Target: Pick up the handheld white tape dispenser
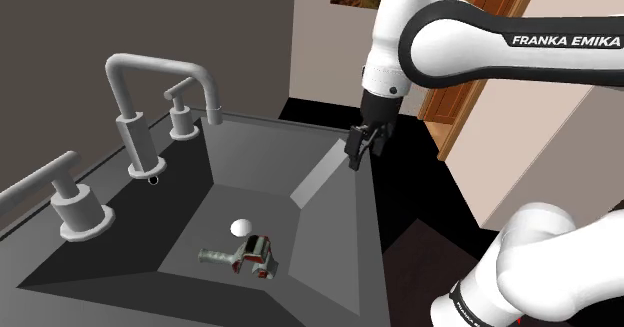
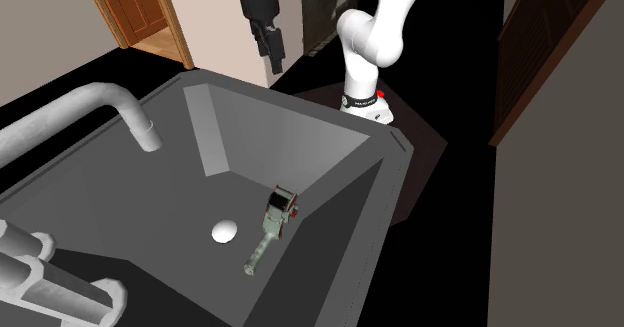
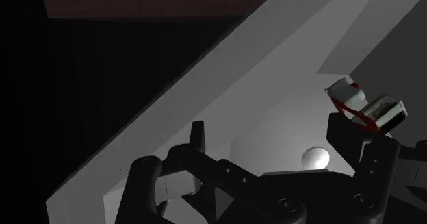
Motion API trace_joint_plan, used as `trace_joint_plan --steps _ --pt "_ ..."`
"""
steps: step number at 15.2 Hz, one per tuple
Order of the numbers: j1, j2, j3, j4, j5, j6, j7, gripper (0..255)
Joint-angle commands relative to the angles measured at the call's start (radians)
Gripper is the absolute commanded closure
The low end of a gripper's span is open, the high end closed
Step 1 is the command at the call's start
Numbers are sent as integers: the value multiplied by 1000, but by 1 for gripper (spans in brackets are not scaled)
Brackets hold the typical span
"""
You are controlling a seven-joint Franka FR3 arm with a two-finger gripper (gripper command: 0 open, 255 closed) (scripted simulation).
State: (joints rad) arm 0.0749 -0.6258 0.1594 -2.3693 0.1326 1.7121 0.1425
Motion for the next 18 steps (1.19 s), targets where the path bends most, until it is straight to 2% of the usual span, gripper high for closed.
trace_joint_plan --steps 1,6,10,14,18 --pt "14 48 44 4 7 42 34 0" --pt "39 193 149 51 -1 129 119 0" --pt "52 326 229 109 -35 188 197 0" --pt "67 474 300 184 -98 233 288 0" --pt "95 637 355 278 -190 259 388 0"
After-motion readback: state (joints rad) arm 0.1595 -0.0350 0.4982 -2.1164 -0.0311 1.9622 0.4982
